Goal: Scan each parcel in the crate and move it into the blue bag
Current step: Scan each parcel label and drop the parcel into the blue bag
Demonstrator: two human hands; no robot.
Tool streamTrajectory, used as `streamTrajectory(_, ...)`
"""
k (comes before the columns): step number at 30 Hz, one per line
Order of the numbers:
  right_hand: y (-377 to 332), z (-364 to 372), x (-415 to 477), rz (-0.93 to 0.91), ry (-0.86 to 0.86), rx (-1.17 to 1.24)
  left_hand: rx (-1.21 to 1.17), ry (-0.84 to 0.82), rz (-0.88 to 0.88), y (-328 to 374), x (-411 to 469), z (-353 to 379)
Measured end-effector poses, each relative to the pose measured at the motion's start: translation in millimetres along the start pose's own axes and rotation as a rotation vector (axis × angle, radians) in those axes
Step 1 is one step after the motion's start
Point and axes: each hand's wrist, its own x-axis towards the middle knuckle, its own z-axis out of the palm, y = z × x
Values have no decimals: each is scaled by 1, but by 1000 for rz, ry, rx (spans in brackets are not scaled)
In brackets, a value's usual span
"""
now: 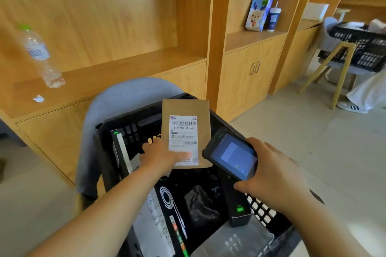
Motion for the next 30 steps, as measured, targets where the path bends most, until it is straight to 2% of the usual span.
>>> streamTrajectory(2,4,0,-1,21,-4,-2,-75,-8,47,5,-6,10)
streamTrajectory(6,10,-4,-9,49,-12,12,-380,-84,89,-1,-10,17)
streamTrajectory(11,11,-12,-19,59,-8,27,-400,-117,129,-6,-18,8)
streamTrajectory(17,12,-19,-35,68,30,59,-569,-154,126,3,-41,0)
streamTrajectory(22,15,-22,-49,74,55,58,-587,-244,105,4,-57,3)
streamTrajectory(26,17,-26,-59,89,64,52,-505,-178,135,1,-72,-3)
streamTrajectory(30,15,-32,-70,88,77,48,-489,-11,241,-3,-89,-22)
